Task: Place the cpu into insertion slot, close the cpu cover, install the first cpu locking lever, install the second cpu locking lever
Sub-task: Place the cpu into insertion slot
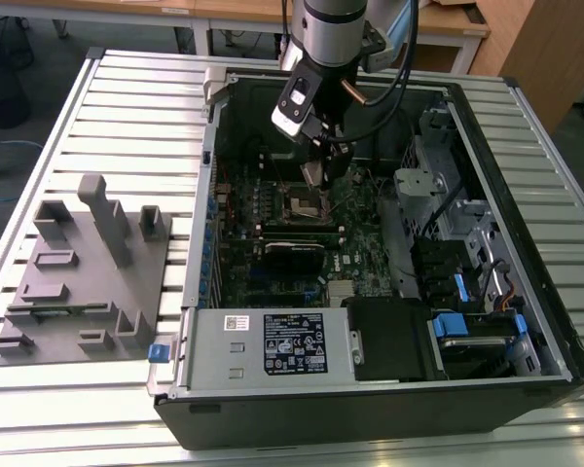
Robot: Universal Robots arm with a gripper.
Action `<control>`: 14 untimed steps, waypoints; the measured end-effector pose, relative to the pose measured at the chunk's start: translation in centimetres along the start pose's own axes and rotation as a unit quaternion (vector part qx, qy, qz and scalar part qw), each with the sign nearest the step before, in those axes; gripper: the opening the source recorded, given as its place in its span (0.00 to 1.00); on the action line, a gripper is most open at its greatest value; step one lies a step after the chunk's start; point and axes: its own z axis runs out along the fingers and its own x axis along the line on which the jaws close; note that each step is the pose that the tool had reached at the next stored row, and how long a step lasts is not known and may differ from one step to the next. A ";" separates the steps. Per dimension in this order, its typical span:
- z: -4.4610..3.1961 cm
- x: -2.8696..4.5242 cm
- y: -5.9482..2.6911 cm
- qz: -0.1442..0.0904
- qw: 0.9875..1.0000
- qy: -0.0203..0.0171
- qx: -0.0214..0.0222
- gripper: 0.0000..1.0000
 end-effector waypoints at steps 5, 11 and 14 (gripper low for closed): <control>0.00 0.00 0.00 0.001 1.000 0.000 0.000 0.54; 0.02 0.00 0.00 0.039 0.999 -0.004 0.000 0.54; 0.02 0.00 0.00 0.041 0.999 -0.004 0.000 0.54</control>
